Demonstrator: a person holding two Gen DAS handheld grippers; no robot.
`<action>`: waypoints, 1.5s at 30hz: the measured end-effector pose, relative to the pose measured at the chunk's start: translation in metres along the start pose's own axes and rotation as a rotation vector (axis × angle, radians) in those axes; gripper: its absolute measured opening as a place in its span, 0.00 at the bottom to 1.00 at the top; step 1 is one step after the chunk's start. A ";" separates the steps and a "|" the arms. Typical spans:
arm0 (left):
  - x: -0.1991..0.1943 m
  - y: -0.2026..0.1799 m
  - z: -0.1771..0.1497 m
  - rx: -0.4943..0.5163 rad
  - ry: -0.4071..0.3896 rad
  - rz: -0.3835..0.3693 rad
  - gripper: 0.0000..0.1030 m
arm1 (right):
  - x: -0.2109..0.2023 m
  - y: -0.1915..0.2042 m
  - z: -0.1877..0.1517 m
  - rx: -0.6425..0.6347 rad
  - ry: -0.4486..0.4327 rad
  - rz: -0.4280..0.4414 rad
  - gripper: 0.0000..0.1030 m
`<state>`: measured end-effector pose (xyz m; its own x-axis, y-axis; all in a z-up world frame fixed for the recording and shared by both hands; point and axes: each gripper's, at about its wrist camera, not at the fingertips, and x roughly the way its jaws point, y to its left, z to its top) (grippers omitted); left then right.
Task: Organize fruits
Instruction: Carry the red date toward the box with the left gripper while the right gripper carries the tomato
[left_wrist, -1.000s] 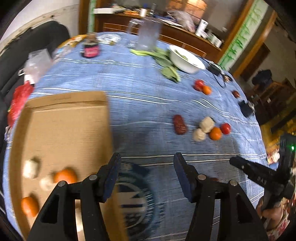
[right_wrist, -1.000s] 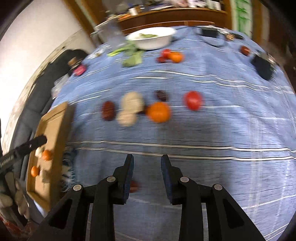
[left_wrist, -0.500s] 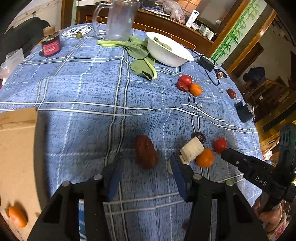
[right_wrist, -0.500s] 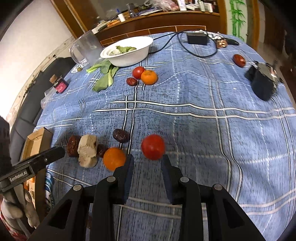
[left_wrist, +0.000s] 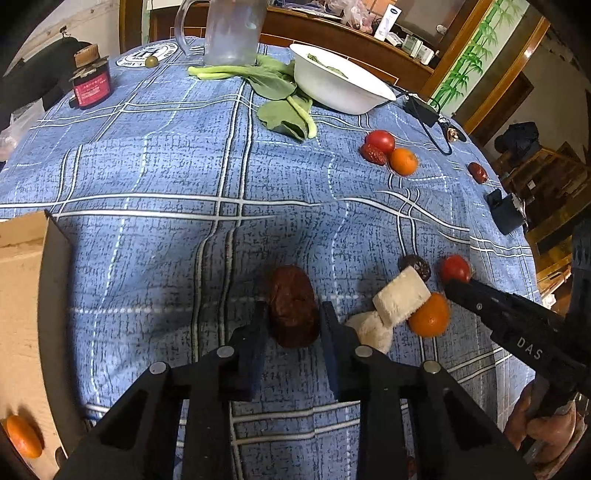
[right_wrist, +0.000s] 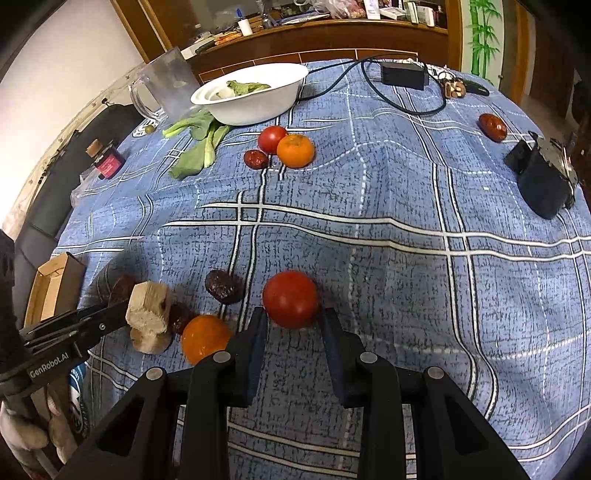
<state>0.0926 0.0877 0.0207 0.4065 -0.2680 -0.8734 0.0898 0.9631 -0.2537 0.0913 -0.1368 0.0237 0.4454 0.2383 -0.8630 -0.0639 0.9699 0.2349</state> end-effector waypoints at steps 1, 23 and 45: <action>-0.003 0.001 -0.002 -0.002 -0.002 0.005 0.25 | -0.001 0.001 -0.001 -0.001 -0.002 0.001 0.27; -0.123 0.078 -0.051 -0.154 -0.151 -0.012 0.25 | -0.045 -0.005 -0.042 0.102 -0.009 -0.002 0.28; -0.137 0.123 -0.078 -0.240 -0.140 0.013 0.25 | -0.016 0.021 -0.001 0.031 -0.022 -0.003 0.32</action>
<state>-0.0231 0.2404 0.0767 0.5294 -0.2331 -0.8157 -0.1276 0.9287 -0.3482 0.0820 -0.1202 0.0420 0.4652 0.2342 -0.8537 -0.0355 0.9685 0.2464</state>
